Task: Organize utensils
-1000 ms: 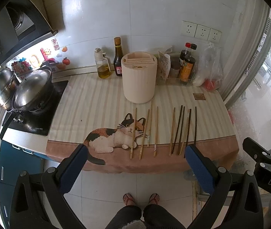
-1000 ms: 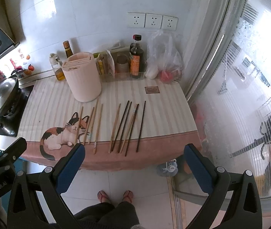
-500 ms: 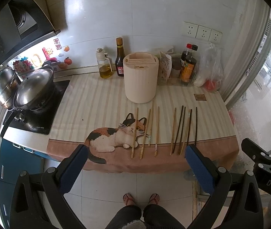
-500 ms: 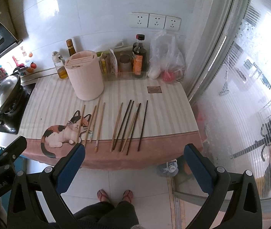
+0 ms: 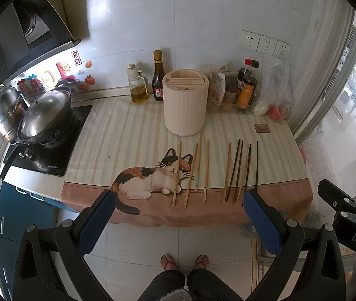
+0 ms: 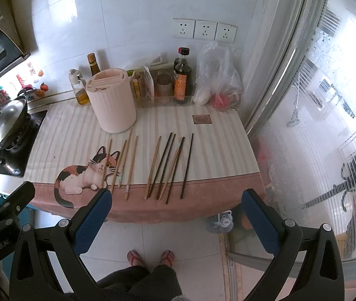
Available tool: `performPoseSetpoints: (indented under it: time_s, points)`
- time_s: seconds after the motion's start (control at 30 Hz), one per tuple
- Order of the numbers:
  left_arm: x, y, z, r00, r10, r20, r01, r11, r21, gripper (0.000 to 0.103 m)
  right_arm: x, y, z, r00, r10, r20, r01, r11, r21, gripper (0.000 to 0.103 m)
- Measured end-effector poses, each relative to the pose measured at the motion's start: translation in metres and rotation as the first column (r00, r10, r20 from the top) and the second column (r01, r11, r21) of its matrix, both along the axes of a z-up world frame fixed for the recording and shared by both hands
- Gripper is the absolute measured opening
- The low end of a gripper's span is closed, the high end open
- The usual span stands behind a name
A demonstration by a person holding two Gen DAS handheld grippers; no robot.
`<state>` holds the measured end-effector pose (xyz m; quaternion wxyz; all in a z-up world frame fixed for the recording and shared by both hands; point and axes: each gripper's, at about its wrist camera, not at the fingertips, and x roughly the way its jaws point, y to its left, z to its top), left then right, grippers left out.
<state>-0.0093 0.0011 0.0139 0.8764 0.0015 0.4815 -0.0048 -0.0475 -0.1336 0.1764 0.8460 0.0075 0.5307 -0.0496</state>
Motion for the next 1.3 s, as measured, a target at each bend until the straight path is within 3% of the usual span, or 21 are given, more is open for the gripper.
performPoseSetpoints:
  time_s: [1.0, 1.1, 1.3]
  points:
    - [-0.001, 0.000, 0.002, 1.000, 0.001, 0.014, -0.001, 1.000, -0.011, 0.103, 0.002, 0.003, 0.008, 1.000, -0.008, 0.014, 0.008, 1.000, 0.007, 0.103]
    - [0.005, -0.001, 0.003, 0.999, 0.015, 0.036, -0.014, 1.000, -0.007, 0.103, 0.006, -0.002, 0.009, 1.000, -0.020, 0.023, 0.019, 1.000, 0.022, 0.103]
    - [0.024, -0.003, 0.004, 0.980, 0.069, 0.186, -0.074, 0.997, 0.022, 0.103, 0.017, -0.021, 0.000, 0.990, -0.043, 0.137, 0.033, 0.996, 0.079, 0.103]
